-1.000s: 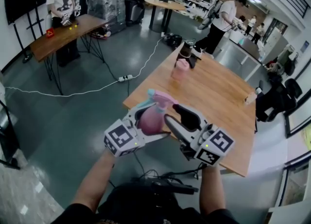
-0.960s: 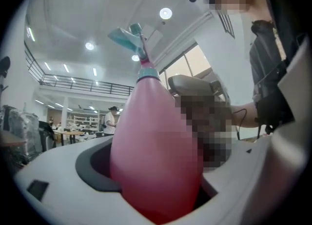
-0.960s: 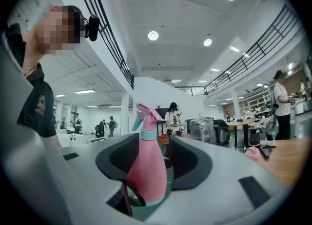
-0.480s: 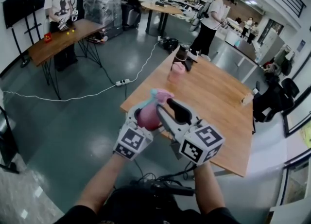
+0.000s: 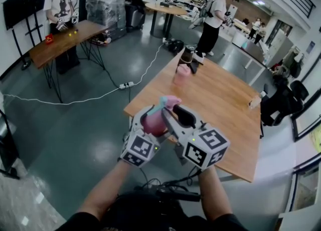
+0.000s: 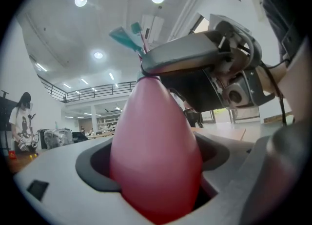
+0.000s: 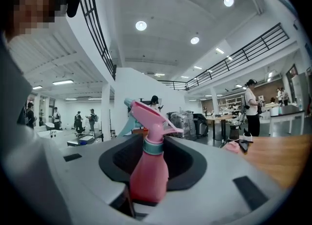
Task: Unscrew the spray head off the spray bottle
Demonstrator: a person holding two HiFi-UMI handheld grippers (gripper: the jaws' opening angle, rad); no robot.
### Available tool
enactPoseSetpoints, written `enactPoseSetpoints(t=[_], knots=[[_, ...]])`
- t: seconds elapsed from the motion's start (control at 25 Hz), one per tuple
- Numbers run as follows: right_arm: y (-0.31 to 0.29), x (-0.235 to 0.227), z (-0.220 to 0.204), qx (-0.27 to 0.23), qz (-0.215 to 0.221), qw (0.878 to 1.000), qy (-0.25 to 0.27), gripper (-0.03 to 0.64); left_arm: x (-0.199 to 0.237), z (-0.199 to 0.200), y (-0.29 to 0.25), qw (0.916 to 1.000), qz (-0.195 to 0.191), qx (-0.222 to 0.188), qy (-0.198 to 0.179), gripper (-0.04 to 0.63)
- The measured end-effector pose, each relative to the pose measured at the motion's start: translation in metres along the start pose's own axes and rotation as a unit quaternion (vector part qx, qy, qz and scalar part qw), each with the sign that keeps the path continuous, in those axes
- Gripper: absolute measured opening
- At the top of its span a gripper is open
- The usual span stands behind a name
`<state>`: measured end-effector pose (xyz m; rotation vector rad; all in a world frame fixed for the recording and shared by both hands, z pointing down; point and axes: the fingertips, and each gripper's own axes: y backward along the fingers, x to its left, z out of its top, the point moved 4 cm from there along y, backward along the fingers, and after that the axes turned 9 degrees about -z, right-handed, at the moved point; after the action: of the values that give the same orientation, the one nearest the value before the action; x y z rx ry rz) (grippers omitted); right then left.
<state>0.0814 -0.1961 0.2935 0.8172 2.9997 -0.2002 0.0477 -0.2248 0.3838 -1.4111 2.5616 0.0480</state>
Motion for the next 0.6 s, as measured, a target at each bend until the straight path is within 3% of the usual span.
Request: enactPoseSetpoints(t=[0.28, 0.6], knots=[[0.014, 0.003, -0.002, -0.007, 0.074, 0.997, 0.019, 0.130, -0.015, 0.004, 0.006, 0.9972, -0.072, -0.018, 0.002, 0.443], [0.036, 0.006, -0.004, -0.012, 0.175, 0.983, 0.049, 0.130, -0.038, 0.011, 0.015, 0.9846, -0.170, -0.041, 0.000, 0.442]])
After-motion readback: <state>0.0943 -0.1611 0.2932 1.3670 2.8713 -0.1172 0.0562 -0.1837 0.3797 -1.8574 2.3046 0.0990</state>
